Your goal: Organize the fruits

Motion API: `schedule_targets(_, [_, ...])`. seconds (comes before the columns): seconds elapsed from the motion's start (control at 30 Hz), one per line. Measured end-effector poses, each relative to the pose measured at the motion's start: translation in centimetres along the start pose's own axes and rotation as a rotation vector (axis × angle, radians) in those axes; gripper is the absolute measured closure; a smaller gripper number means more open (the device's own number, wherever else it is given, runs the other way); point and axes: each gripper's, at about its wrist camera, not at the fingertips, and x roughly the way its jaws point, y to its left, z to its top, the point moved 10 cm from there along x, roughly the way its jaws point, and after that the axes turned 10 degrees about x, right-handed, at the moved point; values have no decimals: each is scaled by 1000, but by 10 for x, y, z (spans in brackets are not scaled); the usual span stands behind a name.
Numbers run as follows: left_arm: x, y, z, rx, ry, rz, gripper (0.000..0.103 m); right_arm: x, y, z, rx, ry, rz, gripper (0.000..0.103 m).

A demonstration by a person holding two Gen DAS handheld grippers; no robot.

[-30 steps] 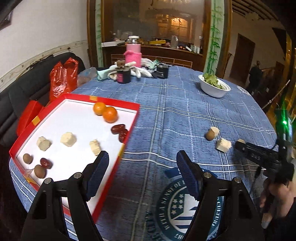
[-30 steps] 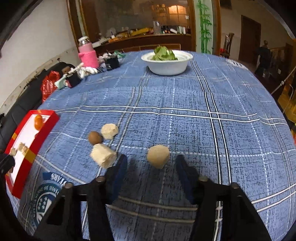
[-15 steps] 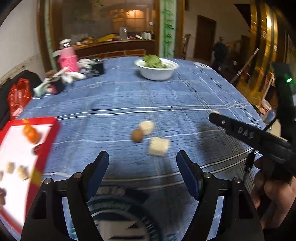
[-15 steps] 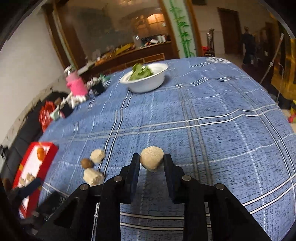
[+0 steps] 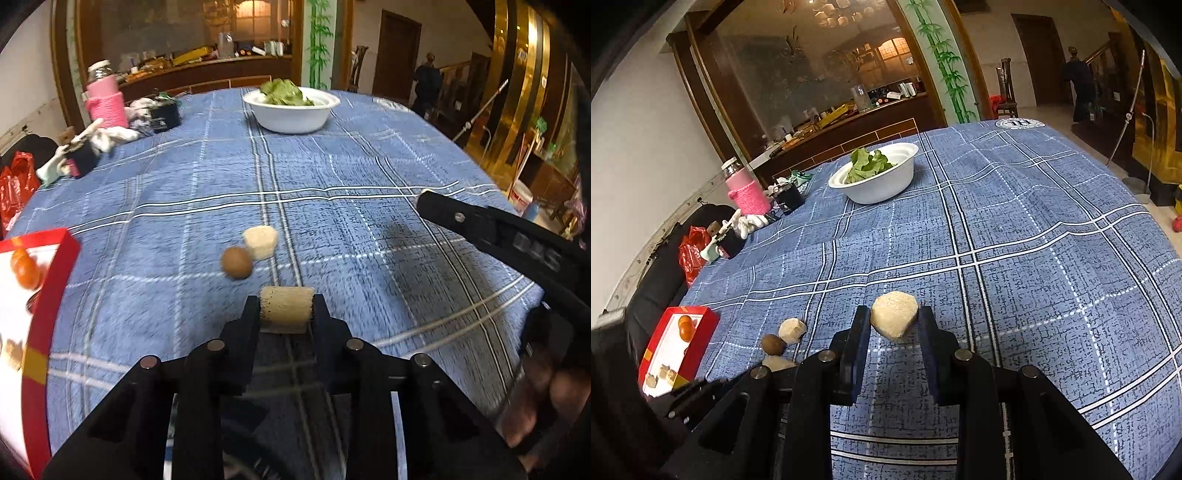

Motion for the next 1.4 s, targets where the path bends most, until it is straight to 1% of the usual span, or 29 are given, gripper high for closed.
schedule_targets(0.07, [-13,4,-7,-15,-12,-9,79,0,1,0,-5,-3,1,75])
schedule_targets(0.13, [-24,10,-12,-28,-25,-1,79,0,2,-2,-16,-2,2,75])
schedule_targets(0.2, [-32,17,-18,-42,-34,24,79,0,6,-4,-39,2,-1,75])
schedule_targets(0.27, [-37,29,-23,-60,-38,65,79,2,10,-8,-61,10,-4,76])
schedule_targets(0.33, [-39,40,-28,-75,-36,101,78,-2,17,-13,-77,26,5,76])
schedule_targets(0.4, [-39,52,-32,-102,-35,125,78,-12,30,-19,-112,15,14,76])
schedule_targets(0.5, [-32,64,-36,-159,-13,116,78,-28,49,-40,-165,15,36,76])
schedule_targets(0.63, [-28,64,-38,-158,8,122,78,-37,63,-68,-188,27,57,76])
schedule_targets(0.7, [-26,65,-39,-160,20,130,78,-39,67,-72,-197,15,65,76])
schedule_targets(0.87, [-30,70,-39,-170,7,162,78,-43,72,-72,-193,-7,99,76])
schedule_targets(0.93, [-31,70,-40,-165,7,168,78,-42,72,-72,-190,-2,107,76])
schedule_targets(1.4, [-32,73,-40,-168,8,185,78,-47,75,-69,-199,-39,109,76])
